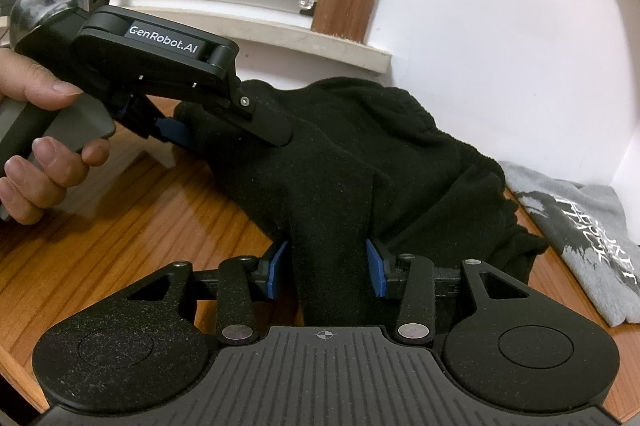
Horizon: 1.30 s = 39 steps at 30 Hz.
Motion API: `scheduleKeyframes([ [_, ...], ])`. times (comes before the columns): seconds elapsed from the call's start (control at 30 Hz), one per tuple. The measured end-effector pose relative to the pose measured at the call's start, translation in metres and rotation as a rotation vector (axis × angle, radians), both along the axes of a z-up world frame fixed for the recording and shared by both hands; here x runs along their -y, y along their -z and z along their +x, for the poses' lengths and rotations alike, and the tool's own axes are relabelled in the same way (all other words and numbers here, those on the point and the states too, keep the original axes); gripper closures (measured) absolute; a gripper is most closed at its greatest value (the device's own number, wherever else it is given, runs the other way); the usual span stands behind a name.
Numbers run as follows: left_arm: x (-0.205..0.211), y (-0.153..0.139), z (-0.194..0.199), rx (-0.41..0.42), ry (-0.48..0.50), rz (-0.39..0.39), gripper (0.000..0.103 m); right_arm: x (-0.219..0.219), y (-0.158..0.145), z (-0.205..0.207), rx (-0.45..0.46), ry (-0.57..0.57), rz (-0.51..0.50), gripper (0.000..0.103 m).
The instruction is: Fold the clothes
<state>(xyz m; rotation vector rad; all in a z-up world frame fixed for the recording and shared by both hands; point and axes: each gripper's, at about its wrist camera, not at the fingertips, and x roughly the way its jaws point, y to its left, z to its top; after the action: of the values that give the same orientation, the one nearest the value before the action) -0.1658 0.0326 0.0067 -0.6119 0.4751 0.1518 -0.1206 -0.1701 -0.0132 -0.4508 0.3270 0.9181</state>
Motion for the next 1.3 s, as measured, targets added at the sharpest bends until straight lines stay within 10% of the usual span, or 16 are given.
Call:
scheduleKeyframes([
  [0.33,-0.008,0.001,-0.001,0.017,0.006,-0.046,0.01,-0.004,-0.001,0.008,0.022,0.009,-0.029,0.048],
  [0.47,-0.021,0.004,-0.001,0.017,-0.002,-0.105,0.027,-0.005,-0.004,-0.001,0.069,0.012,-0.042,0.077],
  [0.7,-0.036,-0.004,-0.013,0.064,0.008,-0.192,0.066,-0.011,-0.024,-0.03,0.187,-0.024,-0.031,0.083],
  [1.1,-0.027,-0.168,-0.099,0.314,0.066,-0.048,0.07,0.032,-0.181,-0.081,-0.03,-0.207,0.291,0.084],
  [1.3,-0.004,-0.216,-0.042,0.25,0.186,0.049,0.062,0.075,-0.216,-0.04,-0.212,-0.192,0.428,0.084],
])
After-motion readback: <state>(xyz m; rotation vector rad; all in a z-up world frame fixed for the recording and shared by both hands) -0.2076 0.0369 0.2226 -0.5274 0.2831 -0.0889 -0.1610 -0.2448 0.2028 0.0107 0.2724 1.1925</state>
